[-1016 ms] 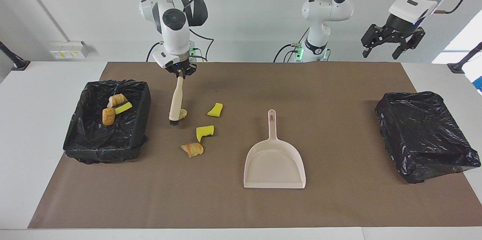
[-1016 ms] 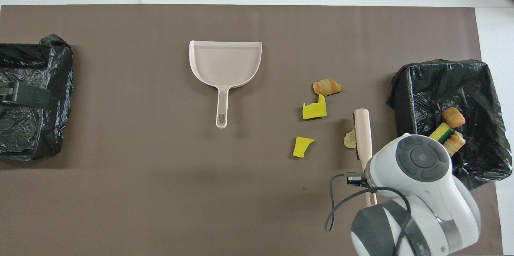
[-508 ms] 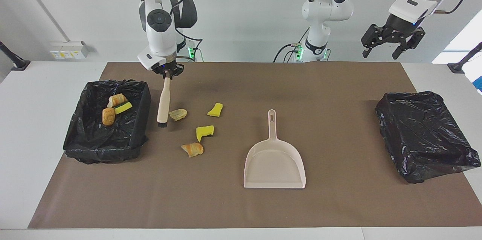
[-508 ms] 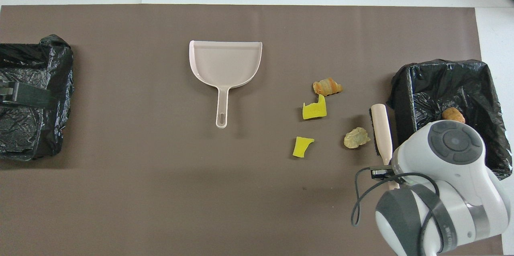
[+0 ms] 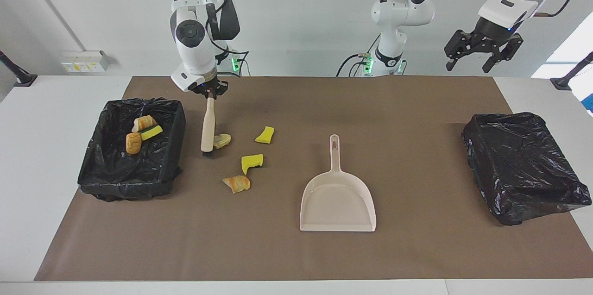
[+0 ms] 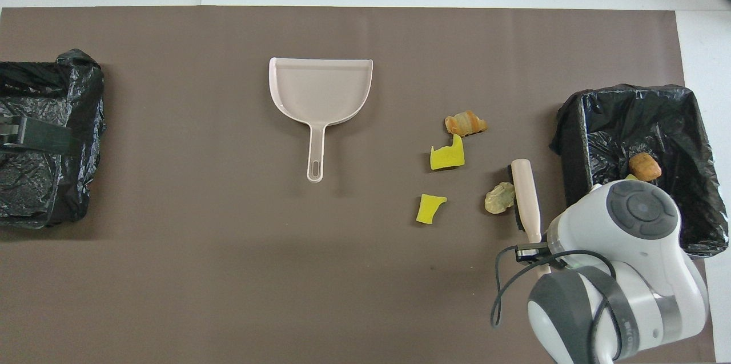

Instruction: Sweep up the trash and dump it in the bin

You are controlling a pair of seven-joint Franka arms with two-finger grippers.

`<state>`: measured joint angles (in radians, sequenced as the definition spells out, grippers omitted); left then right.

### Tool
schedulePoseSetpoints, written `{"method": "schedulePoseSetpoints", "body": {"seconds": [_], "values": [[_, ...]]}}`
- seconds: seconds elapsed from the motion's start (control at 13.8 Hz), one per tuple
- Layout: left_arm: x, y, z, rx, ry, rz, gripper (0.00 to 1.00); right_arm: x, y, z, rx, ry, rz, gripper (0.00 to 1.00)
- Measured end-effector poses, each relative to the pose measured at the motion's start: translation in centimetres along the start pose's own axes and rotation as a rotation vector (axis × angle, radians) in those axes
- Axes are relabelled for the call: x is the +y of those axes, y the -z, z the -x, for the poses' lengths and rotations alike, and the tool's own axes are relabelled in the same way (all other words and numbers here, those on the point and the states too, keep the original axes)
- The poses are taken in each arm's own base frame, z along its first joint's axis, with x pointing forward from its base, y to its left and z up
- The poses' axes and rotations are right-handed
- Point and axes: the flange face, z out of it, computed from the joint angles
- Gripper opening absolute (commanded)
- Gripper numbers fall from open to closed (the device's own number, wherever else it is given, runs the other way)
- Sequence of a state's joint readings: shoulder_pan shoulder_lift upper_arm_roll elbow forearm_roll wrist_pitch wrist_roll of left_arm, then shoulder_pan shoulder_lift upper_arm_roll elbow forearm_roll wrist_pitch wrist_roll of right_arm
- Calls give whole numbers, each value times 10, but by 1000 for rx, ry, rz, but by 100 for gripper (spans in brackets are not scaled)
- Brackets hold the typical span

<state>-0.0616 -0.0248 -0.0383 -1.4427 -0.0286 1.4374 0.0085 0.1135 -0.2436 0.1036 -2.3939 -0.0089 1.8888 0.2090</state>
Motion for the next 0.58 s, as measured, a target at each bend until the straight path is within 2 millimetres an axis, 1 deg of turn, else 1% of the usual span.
{"method": "schedulePoseSetpoints", "body": {"seconds": [0.22,0.36,0.51,0.58], "values": [[0,0,0,0,0,0,100,-32,3,2,20,-11,-116,0],[0,0,0,0,0,0,100,-52,10,4,24,-7,-172,0],[0,0,0,0,0,0,100,-74,27,2,46,-1,-179,0],[0,0,0,0,0,0,100,-80,39,-1,58,8,-181,0]]}}
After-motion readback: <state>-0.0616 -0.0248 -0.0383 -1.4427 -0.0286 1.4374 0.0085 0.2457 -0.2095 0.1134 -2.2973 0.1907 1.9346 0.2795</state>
